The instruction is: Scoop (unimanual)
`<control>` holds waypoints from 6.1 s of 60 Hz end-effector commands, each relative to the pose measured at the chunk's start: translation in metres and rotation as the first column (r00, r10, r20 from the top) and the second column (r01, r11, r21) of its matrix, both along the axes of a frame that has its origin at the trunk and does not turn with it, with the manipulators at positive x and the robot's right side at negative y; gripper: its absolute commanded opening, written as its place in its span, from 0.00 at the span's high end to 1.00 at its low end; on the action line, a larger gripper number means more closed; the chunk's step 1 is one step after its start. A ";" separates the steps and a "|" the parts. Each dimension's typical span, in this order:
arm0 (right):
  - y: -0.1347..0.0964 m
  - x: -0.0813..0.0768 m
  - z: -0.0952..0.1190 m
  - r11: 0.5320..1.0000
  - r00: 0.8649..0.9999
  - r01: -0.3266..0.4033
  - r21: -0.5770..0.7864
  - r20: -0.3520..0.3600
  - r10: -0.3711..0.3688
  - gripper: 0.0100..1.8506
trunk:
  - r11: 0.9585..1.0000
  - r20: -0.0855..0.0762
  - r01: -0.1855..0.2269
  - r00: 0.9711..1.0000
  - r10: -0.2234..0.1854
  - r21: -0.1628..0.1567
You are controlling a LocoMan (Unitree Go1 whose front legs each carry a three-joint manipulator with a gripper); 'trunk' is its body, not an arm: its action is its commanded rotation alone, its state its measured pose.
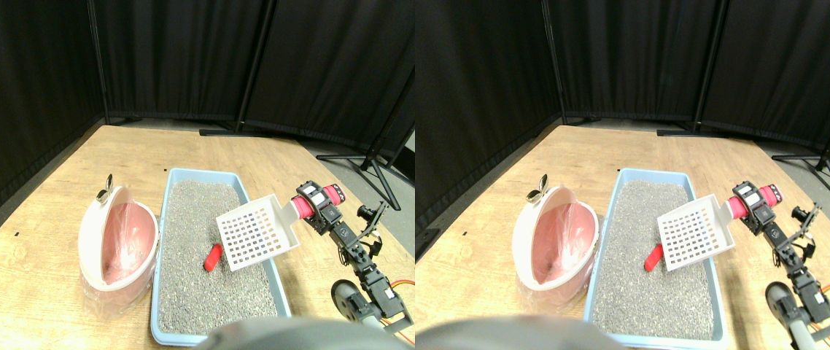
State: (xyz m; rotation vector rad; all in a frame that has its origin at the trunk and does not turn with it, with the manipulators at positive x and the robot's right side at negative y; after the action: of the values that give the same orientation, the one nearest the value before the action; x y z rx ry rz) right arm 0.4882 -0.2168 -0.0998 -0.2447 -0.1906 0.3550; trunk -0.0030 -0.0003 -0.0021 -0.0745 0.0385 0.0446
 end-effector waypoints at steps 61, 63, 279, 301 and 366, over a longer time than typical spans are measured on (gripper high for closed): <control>0.007 0.023 0.020 0.926 1.000 -0.009 -0.378 -0.030 -0.003 0.98 | 0.996 -0.032 -0.078 0.997 0.077 -0.052; 0.008 0.022 0.020 0.924 0.999 -0.027 -0.382 -0.028 0.017 0.98 | 0.996 -0.032 -0.078 0.997 0.077 -0.052; 0.048 0.027 -0.012 0.777 0.951 0.106 0.621 -0.291 0.103 0.98 | 0.986 -0.046 -0.142 0.989 0.139 -0.090; 0.048 0.031 -0.016 0.674 0.947 0.136 0.726 -0.294 0.126 0.98 | 0.985 -0.050 -0.146 0.989 0.142 -0.094; 0.081 0.045 -0.008 0.265 0.904 0.173 0.949 -0.259 0.339 0.98 | 0.981 -0.052 -0.167 0.985 0.162 -0.103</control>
State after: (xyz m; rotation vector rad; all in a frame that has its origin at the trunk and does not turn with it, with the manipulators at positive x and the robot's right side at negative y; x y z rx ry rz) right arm 0.5321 -0.1400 -0.1204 1.1597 0.1182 0.2750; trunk 0.0004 -0.0003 -0.0022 -0.1791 0.0834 0.1953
